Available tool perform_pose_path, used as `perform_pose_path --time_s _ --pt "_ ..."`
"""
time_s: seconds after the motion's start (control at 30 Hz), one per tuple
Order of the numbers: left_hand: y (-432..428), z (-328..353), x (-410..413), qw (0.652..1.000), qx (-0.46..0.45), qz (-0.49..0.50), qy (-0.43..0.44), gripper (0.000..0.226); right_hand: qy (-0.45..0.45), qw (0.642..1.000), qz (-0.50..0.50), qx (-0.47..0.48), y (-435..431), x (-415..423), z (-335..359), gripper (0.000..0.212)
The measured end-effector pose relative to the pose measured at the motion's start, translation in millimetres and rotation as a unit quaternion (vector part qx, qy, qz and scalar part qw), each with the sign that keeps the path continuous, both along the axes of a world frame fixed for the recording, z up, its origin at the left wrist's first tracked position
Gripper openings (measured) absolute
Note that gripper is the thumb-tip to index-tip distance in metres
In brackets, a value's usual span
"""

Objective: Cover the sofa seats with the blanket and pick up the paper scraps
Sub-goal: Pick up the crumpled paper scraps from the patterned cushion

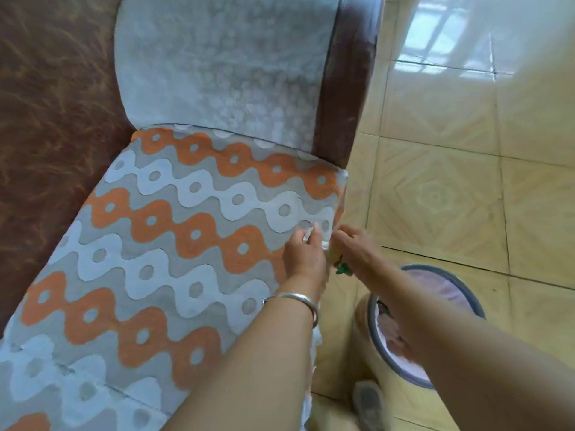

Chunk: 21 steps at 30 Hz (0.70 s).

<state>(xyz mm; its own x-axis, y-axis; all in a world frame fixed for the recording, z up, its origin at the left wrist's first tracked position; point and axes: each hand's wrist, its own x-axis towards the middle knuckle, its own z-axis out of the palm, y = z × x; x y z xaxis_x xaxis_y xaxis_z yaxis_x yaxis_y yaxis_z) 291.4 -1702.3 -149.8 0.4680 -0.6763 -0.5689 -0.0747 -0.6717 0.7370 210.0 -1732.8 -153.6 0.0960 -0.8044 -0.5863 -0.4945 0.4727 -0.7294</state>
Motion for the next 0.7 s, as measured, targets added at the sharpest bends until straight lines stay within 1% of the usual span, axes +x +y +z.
perform_pose_path --time_s 0.1,0.2,0.33,0.37,0.43,0.57,0.7 --pt "7 -8 -47 0.999 0.021 -0.047 0.018 0.037 0.034 0.999 -0.03 0.009 11 -49 -6 0.025" --pt "15 -22 -91 0.997 0.044 -0.057 0.031 0.043 0.087 0.995 -0.032 0.022 20 -101 -23 0.03" --pt "26 -45 -145 0.992 0.096 -0.047 0.071 0.043 0.141 0.988 -0.036 0.05 37 -162 -46 0.019" --pt "29 -50 -158 0.99 0.109 -0.04 0.081 0.042 0.144 0.987 -0.044 0.061 40 -175 -51 0.021" --pt "33 -61 -179 0.987 0.128 -0.03 0.097 0.04 0.138 0.985 -0.068 0.084 46 -194 -61 0.032" --pt "37 -89 -209 0.98 0.168 -0.02 0.108 0.057 0.126 0.981 -0.073 0.129 53 -219 -74 0.048" --pt "39 -136 -231 0.968 0.21 -0.039 0.131 0.078 0.114 0.977 -0.074 0.165 54 -241 -83 0.052"
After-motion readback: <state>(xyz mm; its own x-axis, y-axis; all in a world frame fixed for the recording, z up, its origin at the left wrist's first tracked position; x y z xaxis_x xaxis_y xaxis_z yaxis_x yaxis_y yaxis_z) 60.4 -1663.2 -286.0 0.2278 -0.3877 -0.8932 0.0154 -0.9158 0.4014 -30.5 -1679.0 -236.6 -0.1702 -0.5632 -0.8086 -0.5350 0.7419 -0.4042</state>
